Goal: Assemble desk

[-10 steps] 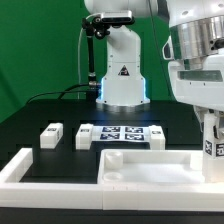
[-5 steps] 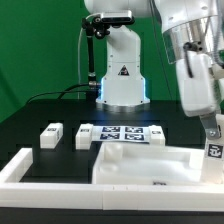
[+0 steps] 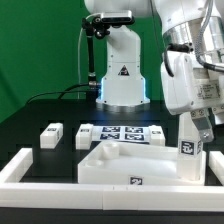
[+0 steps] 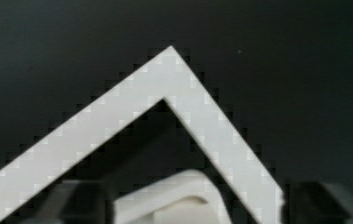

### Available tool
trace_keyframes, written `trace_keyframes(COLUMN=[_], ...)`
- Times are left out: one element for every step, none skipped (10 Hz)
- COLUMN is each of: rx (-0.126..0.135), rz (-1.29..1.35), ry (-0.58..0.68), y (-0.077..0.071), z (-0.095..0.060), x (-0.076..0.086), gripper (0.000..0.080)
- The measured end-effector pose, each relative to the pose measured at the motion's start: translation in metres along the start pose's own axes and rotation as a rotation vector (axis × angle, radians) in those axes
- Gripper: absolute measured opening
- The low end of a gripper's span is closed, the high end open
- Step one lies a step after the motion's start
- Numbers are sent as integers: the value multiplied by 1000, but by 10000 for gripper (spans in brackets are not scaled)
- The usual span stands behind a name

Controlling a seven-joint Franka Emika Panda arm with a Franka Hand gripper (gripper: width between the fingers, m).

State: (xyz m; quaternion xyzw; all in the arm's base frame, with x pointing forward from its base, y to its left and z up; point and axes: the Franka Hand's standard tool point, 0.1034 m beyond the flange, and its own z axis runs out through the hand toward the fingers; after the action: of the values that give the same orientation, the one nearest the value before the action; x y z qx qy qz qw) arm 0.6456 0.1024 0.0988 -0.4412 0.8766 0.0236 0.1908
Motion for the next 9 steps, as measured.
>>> trace_keyframes(rx=[0, 0, 0, -1, -2, 14, 19, 15, 14], rz=[-4, -9, -15, -33, -85, -128, -135, -135, -136], ry=[0, 0, 0, -3, -23, -49, -56, -52, -51], y=[0, 0, 0, 0, -2, -7, -9, -8, -7], z=[0, 0, 0, -1, -16, -38, -44, -41, -40], x=[0, 0, 0, -3, -14, -27, -31, -29, -29], gripper=[511, 620, 640, 640, 648, 648, 648, 648, 648])
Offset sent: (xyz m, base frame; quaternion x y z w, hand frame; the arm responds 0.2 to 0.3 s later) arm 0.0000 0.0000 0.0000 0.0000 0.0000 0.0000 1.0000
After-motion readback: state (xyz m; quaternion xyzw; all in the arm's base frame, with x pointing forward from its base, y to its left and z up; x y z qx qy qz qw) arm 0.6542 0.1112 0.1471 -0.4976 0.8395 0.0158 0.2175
